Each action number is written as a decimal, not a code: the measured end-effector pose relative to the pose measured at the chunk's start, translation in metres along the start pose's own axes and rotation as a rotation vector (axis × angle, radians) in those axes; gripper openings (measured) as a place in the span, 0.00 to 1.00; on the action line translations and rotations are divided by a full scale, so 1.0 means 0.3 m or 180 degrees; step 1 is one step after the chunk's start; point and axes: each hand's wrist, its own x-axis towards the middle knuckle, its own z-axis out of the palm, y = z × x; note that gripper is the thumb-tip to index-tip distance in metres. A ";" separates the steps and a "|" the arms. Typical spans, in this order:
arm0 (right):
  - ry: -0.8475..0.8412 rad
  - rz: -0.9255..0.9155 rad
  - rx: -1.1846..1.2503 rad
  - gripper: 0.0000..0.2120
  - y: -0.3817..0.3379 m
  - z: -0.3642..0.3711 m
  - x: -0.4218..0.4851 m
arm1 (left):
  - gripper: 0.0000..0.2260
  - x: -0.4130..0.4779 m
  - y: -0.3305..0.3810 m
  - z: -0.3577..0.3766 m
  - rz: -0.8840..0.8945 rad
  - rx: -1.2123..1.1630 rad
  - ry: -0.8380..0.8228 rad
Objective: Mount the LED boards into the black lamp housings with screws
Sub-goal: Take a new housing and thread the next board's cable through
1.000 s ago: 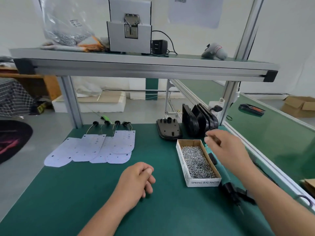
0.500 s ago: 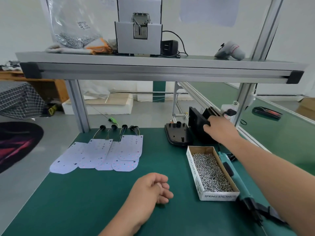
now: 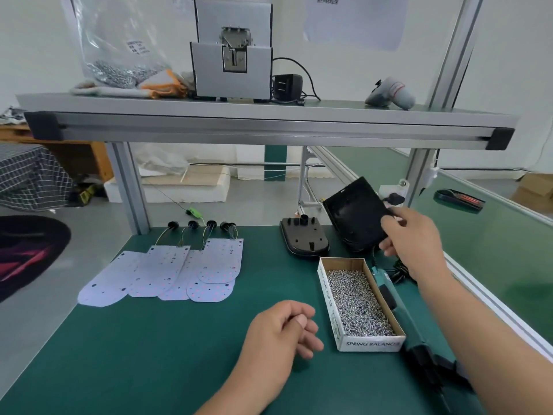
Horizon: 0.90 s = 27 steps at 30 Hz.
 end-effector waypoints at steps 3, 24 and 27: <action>0.0044 0.0530 0.1553 0.11 0.027 -0.022 -0.102 | 0.15 0.017 0.019 0.053 0.0244 0.0461 -0.0123; -0.0599 0.0697 0.2757 0.10 -0.049 0.011 -0.323 | 0.33 0.128 0.097 0.185 0.1529 0.2683 -0.1220; -0.0582 0.0684 0.2792 0.10 -0.064 0.023 -0.345 | 0.28 0.120 0.067 0.161 0.1406 0.2239 -0.1141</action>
